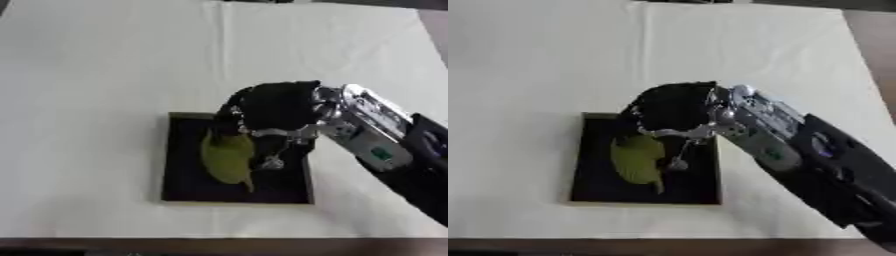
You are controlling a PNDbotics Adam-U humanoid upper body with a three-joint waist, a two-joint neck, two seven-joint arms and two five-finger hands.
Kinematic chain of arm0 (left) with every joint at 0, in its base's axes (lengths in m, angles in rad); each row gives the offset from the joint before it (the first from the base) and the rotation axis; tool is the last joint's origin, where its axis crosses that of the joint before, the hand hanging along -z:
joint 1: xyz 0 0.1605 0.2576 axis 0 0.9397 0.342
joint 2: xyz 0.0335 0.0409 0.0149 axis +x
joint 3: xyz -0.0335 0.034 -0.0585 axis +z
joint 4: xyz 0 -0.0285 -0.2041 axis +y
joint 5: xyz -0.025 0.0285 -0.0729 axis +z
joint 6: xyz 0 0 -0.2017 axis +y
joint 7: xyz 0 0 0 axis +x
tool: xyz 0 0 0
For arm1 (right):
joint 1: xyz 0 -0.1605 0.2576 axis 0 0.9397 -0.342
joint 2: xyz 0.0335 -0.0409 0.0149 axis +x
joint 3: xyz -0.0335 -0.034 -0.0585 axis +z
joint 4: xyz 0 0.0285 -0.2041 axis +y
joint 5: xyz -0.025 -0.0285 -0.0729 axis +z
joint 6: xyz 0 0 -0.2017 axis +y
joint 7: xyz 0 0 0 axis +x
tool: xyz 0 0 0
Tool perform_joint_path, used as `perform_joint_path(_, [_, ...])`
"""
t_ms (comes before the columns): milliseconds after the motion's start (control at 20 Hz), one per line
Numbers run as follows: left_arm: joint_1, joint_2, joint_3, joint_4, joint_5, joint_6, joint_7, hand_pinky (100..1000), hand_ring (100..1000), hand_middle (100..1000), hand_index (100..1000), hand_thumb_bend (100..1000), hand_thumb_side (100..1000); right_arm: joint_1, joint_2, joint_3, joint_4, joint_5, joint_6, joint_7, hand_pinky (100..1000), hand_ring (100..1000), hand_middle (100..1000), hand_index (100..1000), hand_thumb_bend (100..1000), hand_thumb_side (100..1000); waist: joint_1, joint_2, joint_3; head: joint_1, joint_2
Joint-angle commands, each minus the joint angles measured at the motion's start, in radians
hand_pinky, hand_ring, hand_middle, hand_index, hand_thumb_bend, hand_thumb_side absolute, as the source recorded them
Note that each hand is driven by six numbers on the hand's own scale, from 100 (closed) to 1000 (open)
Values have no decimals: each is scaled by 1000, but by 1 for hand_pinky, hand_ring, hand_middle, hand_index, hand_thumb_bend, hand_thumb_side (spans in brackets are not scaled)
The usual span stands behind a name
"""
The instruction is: Pick up objects on the table and place them in the box.
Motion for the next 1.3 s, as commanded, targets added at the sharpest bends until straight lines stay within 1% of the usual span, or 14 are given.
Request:
perform_joint_path(50, [-6, 15, 5, -20, 5, -2, 0, 706, 719, 748, 755, 100, 606, -2, -23, -40, -39, -18, -21, -10, 819, 827, 806, 837, 395, 100, 9, -20, -3, 0, -1])
perform_joint_path(200, [-5, 16, 6, -20, 5, -2, 1, 707, 719, 748, 755, 100, 605, 4, -39, -78, -81, -62, -22, -28, 818, 817, 796, 836, 387, 100, 10, -23, -7, 3, -2])
perform_joint_path(350, [-3, 16, 8, -20, 4, -2, 3, 707, 720, 748, 755, 100, 605, 5, -59, -142, -134, -117, 2, -62, 814, 793, 769, 830, 363, 100, 11, -25, -13, 9, -1])
perform_joint_path(450, [-2, 16, 9, -20, 3, -1, 4, 707, 720, 748, 755, 100, 605, 5, -66, -192, -146, -168, 25, -116, 814, 772, 745, 823, 323, 100, 12, -27, -18, 13, -2])
perform_joint_path(550, [-1, 17, 10, -20, 2, -2, 5, 707, 720, 748, 755, 100, 605, 5, -71, -241, -148, -220, 43, -182, 814, 749, 717, 811, 258, 100, 13, -29, -21, 17, -4])
perform_joint_path(650, [0, 17, 11, -20, 2, -2, 6, 707, 721, 748, 755, 100, 604, 9, -78, -289, -149, -278, 56, -252, 813, 736, 701, 806, 214, 100, 14, -30, -24, 21, -5])
perform_joint_path(750, [2, 17, 12, -20, 2, -3, 8, 707, 721, 748, 755, 100, 604, 17, -86, -340, -149, -333, 63, -314, 813, 721, 683, 797, 150, 100, 15, -32, -26, 26, -6])
perform_joint_path(900, [2, 17, 14, -20, 1, -3, 11, 707, 722, 748, 755, 100, 604, 38, -99, -412, -149, -398, 75, -394, 813, 702, 662, 790, 108, 100, 16, -32, -30, 32, -9])
perform_joint_path(1000, [2, 17, 15, -20, 0, -4, 12, 707, 722, 749, 755, 100, 604, 62, -103, -465, -149, -427, 101, -449, 811, 678, 635, 785, 100, 100, 17, -32, -33, 37, -11])
perform_joint_path(1050, [3, 17, 17, -20, 0, -4, 14, 707, 722, 749, 755, 100, 604, 79, -102, -494, -149, -446, 126, -483, 799, 651, 611, 775, 100, 100, 17, -31, -35, 40, -11])
perform_joint_path(1100, [3, 16, 18, -20, -1, -4, 15, 707, 722, 749, 755, 100, 604, 94, -102, -518, -149, -461, 155, -515, 785, 621, 588, 763, 100, 100, 18, -31, -36, 43, -10])
perform_joint_path(1150, [4, 15, 19, -20, -2, -4, 16, 707, 722, 749, 755, 100, 604, 111, -98, -545, -149, -477, 194, -554, 780, 610, 577, 759, 100, 100, 19, -30, -37, 46, -9])
perform_joint_path(1250, [4, 15, 20, -20, -3, -5, 17, 706, 723, 749, 755, 100, 603, 141, -88, -587, -149, -518, 253, -630, 778, 594, 565, 759, 100, 100, 21, -28, -40, 49, -8])
perform_joint_path(1300, [4, 15, 21, -20, -3, -6, 18, 707, 723, 749, 755, 100, 603, 155, -82, -606, -149, -545, 269, -671, 779, 591, 564, 761, 100, 172, 21, -28, -41, 50, -7])
